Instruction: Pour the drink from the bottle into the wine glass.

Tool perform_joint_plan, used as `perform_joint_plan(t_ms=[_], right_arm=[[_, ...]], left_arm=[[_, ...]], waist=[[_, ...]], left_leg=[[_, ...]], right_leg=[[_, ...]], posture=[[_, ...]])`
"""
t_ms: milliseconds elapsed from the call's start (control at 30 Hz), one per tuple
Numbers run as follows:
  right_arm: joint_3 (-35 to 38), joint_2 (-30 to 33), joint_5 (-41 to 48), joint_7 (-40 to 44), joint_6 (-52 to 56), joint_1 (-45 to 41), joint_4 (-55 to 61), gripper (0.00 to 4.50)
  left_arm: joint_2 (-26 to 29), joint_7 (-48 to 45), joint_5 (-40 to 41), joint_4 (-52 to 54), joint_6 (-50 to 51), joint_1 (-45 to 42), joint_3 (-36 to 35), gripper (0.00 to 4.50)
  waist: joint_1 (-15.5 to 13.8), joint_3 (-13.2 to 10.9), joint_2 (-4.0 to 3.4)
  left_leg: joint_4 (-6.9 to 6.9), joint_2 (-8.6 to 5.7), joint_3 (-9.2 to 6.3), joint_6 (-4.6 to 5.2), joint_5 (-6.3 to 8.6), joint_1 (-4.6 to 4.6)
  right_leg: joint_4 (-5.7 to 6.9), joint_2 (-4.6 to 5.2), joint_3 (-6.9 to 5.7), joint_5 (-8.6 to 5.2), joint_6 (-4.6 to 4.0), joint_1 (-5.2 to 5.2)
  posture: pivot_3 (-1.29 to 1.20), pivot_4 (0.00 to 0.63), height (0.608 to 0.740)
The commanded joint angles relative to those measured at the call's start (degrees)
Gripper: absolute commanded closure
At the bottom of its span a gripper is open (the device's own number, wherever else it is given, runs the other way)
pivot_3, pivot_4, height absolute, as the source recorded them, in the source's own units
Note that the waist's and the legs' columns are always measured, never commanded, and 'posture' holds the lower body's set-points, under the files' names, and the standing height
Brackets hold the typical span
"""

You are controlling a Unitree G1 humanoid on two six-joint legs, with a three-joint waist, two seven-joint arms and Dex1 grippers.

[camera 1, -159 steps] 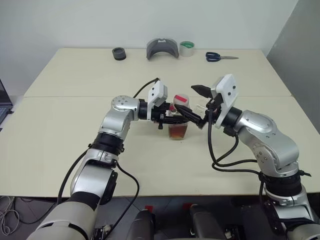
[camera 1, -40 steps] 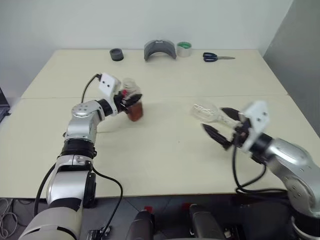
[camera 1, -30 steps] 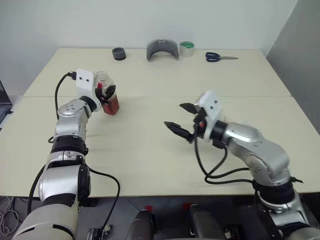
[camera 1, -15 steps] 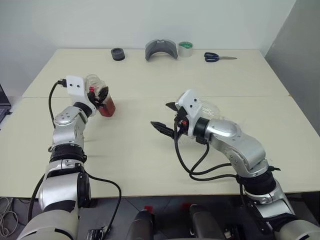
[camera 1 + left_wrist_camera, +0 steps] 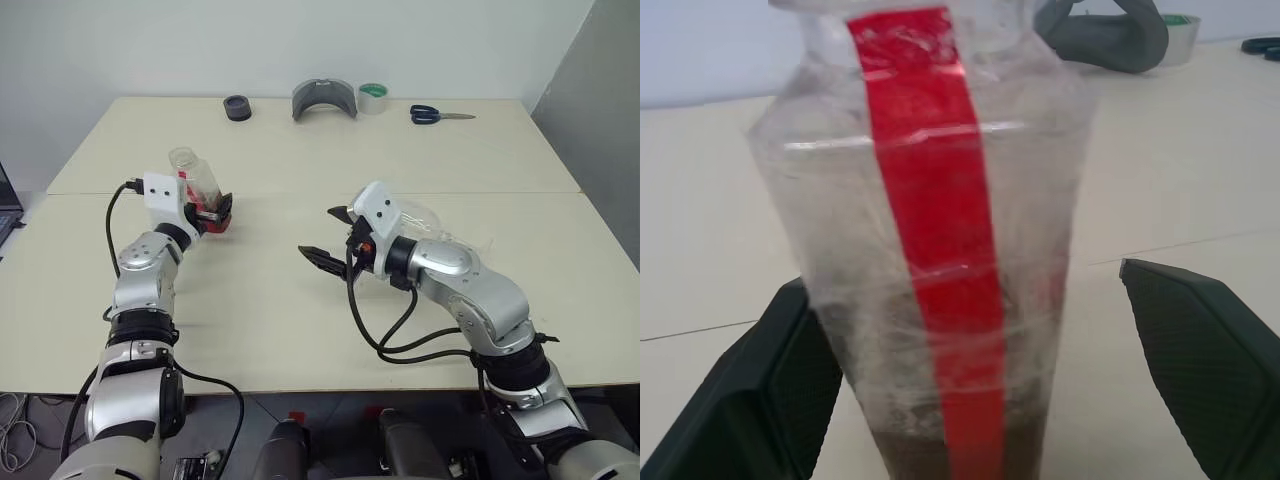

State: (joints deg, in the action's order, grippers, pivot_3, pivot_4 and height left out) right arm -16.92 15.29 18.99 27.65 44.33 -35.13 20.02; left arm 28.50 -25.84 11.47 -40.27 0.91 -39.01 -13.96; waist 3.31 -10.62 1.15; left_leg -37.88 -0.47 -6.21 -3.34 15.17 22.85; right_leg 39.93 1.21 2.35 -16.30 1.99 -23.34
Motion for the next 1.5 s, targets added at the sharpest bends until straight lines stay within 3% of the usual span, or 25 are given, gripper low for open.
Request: perform_joint_plan(t_ms=[33,367,667,767,1000,1267,1500], right_arm=[[0.22,0.82,-0.23,0.72,-0.27,0.55,3.18,0.00],[1.17,8.06,-3.84,-0.11,-0.79,8.54,9.59,0.00],[9.63,18.24,-11.95,-7.79,6.29,18.86,24.62,0.00],[3.52,22.37,-17.11,-9.93,13.49,17.20,25.14,0.00],[-9.55,19.40,-30.42,-18.64,18.71,8.73,13.21,0.00],[-21.22,17.33,-43.30,-21.62,27.03,0.68,3.63,0.00],[-27.09,14.93,-49.19,-20.37,26.20,-3.24,-4.88,0.00]], left_arm=[[0.11,0.54,0.17,3.72,-0.14,1.27,-0.33,0.01],[-0.54,4.42,-0.80,13.70,-0.05,10.55,-0.31,0.01],[-2.64,-3.77,2.00,37.59,5.57,27.45,7.18,0.01],[-2.08,-12.17,4.70,40.94,7.56,26.68,11.76,0.01],[0.78,-27.65,5.57,37.89,7.93,18.42,18.77,0.01],[-1.13,-31.21,4.10,32.17,4.74,13.46,20.53,0.01],[-3.41,-31.85,3.31,30.52,3.09,12.76,21.23,0.01]], waist=[[0.00,0.00,0.00],[-0.10,0.01,0.01],[-0.80,0.01,0.01],[-1.01,0.01,0.02],[-0.50,0.01,0.02],[-0.49,0.01,0.01],[-0.41,0.01,0.01]], left_leg=[[0.00,0.00,-0.01,0.00,0.00,0.00],[0.01,0.04,-0.02,0.00,0.00,0.01],[0.02,0.12,-0.01,-0.01,0.01,0.00],[0.02,0.05,0.01,-0.01,0.01,-0.01],[0.05,0.03,0.10,-0.01,0.01,-0.08],[0.06,0.02,0.08,0.00,0.01,-0.04],[0.04,0.01,0.06,0.00,0.01,-0.03]], right_leg=[[0.00,0.00,-0.01,0.00,0.00,0.00],[-0.01,0.04,0.01,0.00,0.00,0.00],[-0.05,0.14,0.03,-0.01,0.01,0.07],[-0.06,0.06,0.01,-0.01,0.01,0.09],[-0.08,-0.13,0.05,-0.02,0.00,0.11],[-0.11,-0.09,0.04,-0.02,0.00,0.07],[-0.09,-0.08,0.03,-0.02,0.00,0.07]], posture=[[0.00,0.150,0.740],[0.00,0.150,0.740],[0.00,0.150,0.740],[0.00,0.150,0.740],[0.00,0.150,0.740],[0.00,0.150,0.740],[0.00,0.150,0.740]])
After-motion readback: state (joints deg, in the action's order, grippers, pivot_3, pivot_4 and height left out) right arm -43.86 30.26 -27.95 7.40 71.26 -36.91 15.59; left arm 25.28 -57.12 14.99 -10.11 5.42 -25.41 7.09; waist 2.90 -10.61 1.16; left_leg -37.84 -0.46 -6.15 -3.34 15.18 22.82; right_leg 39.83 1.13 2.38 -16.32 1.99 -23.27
